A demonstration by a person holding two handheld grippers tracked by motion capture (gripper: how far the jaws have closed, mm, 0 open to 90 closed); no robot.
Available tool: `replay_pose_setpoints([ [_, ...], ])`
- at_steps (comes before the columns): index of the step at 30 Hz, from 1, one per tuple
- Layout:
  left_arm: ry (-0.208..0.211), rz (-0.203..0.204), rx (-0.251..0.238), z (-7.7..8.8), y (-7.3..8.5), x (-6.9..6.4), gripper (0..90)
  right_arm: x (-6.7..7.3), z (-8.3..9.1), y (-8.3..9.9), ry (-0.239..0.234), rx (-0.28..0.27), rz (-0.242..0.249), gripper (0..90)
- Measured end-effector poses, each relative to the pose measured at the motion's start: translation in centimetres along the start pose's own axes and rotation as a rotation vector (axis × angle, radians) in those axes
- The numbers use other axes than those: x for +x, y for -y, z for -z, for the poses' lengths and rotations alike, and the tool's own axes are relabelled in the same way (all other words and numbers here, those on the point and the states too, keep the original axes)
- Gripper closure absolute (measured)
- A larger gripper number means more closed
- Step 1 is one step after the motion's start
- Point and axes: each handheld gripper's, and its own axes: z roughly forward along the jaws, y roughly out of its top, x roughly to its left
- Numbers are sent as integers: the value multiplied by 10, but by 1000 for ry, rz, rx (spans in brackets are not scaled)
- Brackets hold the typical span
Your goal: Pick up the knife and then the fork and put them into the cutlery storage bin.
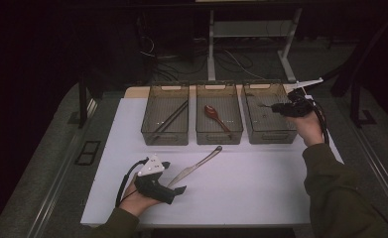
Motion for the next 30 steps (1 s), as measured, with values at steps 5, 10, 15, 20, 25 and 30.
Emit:
replay_pose_setpoints([
  [5, 6, 2, -1, 0, 0, 0, 0, -3, -12, -1, 20, 30, -3, 801],
  [10, 11, 5, -2, -1, 0, 0, 0, -2, -25, -1, 29, 71, -7, 800],
  [15, 13, 3, -2, 0, 0, 0, 0, 2, -35, -1, 31, 106, 4, 799],
  [20, 19, 0, 2, -1, 0, 0, 0, 6, -40, 0, 34, 136, 26, 798],
  [25, 23, 0, 3, -2, 0, -1, 0, 5, -40, 1, 25, 140, 27, 775],
  [30, 22, 4, 3, -2, 0, -1, 0, 2, -31, -1, 22, 89, 2, 603],
])
